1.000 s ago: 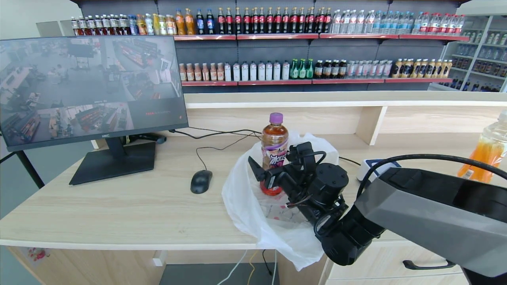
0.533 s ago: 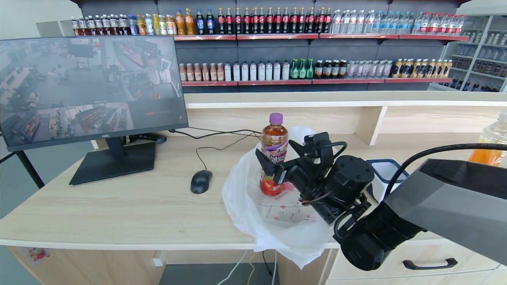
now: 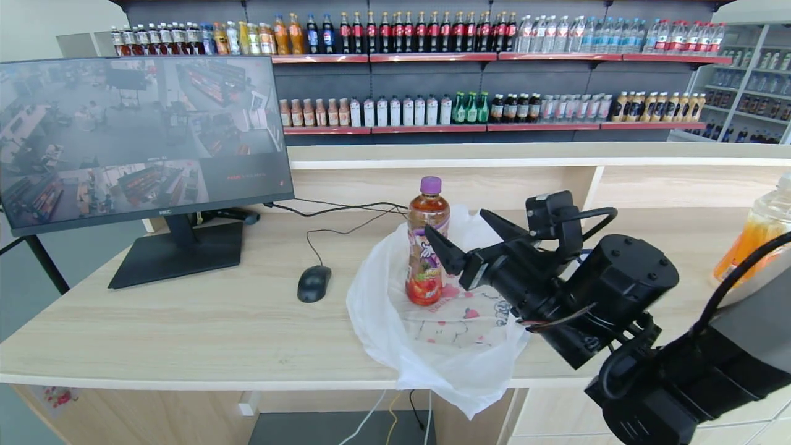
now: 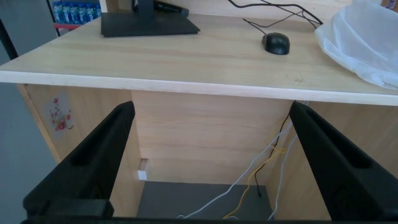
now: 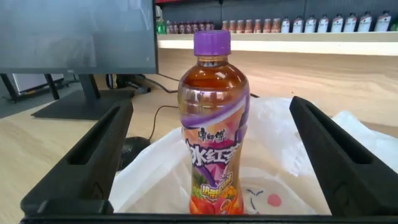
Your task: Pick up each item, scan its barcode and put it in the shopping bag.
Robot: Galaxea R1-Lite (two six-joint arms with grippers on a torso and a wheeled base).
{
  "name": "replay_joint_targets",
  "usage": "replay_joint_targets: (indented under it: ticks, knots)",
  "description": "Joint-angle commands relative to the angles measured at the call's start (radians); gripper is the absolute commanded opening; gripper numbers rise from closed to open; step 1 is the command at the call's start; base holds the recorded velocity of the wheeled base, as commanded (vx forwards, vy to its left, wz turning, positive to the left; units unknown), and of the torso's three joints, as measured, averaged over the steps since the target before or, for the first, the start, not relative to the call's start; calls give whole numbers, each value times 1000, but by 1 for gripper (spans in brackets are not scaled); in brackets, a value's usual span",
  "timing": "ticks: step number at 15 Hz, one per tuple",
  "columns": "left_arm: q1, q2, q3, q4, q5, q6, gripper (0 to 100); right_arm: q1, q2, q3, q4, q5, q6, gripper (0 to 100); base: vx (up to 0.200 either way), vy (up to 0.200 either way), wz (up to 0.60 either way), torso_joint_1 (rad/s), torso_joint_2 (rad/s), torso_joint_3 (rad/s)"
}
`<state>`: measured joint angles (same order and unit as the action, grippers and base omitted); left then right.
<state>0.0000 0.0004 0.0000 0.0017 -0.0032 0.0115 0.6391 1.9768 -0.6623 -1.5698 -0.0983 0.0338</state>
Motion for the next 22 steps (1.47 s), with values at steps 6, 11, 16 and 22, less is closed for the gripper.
replay_joint_targets:
  ticks: [6,11,16,22]
  knots:
    - [0,0,0,0,0,-2,100,20,-131,150,-1,0,-34,100,-167,0,0,9,4,0]
    - [0,0,0,0,-1,4,100,51,-142,175,-1,0,-32,100,-120,0,0,-5,0,3]
    - [0,0,0,1,0,1,100,68,-131,164,-1,0,-32,100,0,-40,0,0,0,0]
    - [0,0,0,0,0,1,100,68,-131,167,-1,0,-32,100,0,-200,0,4,3,0]
